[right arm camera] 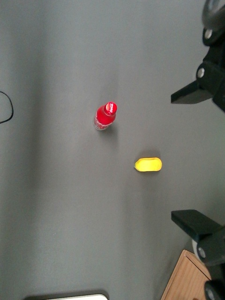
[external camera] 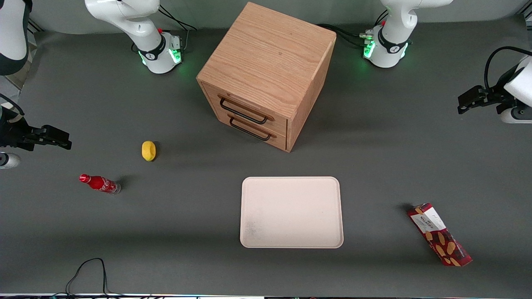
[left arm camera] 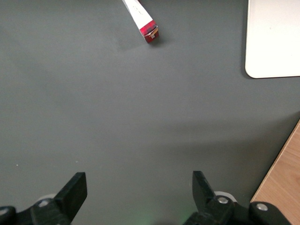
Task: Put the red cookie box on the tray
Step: 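Move the left gripper down toward the red tartan shortbread box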
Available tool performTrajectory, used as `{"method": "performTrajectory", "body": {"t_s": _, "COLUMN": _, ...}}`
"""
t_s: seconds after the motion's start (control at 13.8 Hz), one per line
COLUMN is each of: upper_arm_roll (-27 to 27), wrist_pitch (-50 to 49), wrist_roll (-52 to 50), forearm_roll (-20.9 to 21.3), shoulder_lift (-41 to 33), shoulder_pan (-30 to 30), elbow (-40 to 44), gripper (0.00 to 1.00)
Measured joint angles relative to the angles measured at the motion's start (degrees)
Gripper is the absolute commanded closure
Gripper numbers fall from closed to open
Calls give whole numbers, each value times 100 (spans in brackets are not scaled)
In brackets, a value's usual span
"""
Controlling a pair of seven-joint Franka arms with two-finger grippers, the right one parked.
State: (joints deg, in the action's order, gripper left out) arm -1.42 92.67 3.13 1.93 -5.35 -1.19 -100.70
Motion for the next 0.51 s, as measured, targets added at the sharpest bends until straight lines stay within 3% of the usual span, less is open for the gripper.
{"method": "performTrajectory", "body": {"t_s": 0.51, "upper_arm_roll": 19, "wrist_pitch": 386, "wrist_roll": 350, "forearm_roll": 5, "shoulder_lift": 202, "shoulder_pan": -26, "elbow": -14, "gripper": 0}}
